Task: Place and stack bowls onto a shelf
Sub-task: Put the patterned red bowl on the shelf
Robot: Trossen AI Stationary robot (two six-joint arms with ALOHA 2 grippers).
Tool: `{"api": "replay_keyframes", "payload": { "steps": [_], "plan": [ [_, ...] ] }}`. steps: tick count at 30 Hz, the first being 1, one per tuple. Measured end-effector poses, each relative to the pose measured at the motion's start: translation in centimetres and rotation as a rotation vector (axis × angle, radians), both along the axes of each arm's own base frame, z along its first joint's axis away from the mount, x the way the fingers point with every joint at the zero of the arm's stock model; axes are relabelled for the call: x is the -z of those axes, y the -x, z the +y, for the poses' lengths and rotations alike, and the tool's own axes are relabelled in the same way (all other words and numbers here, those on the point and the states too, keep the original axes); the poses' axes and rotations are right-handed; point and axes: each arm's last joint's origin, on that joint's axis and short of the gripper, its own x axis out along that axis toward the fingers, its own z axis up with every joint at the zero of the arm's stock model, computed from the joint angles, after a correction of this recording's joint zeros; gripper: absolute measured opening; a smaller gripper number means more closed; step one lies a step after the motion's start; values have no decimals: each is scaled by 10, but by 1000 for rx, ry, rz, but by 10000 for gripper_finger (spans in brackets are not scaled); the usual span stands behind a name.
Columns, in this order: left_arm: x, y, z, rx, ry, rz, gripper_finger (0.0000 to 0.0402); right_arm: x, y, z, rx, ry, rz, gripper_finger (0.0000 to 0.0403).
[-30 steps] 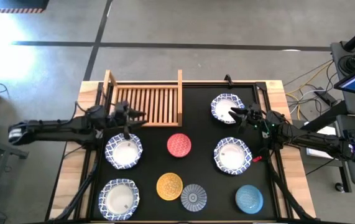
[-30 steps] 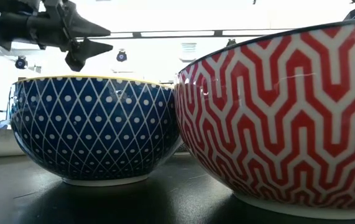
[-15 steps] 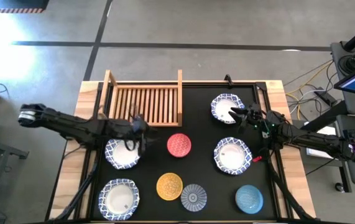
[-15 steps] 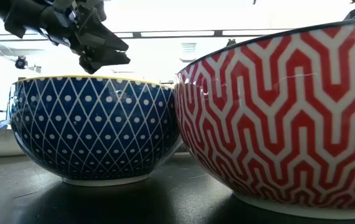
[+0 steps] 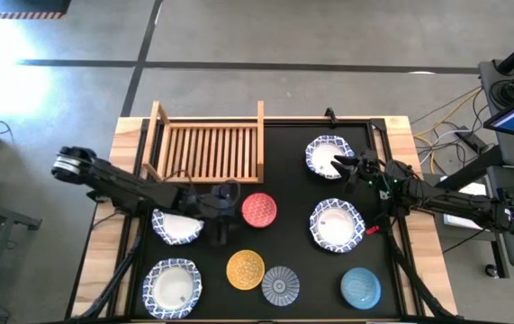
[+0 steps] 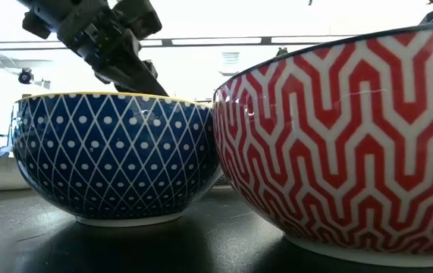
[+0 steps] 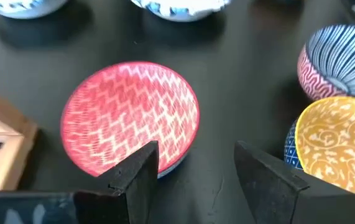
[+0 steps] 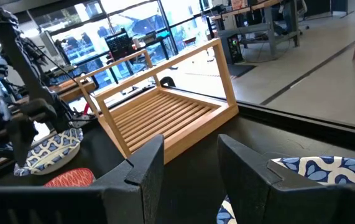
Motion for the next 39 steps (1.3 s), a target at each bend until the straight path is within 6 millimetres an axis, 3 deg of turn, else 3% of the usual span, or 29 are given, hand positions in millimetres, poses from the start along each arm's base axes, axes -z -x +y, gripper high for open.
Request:
{"api": "replay_keyframes", "payload": {
  "steps": [21,29,34,39],
  "plan": [
    [32,-56,-13,42,-100,180,193,0,0,0,0,0,0,139],
    [43,-66,-11,-8,-174,293,190,0,0,0,0,0,0,139],
    [49,-67,-11,-25,-179,322,158,0,0,0,0,0,0,139],
    [48,-67,-11,-32,-183,318,81,0,0,0,0,0,0,139]
  ]
}}
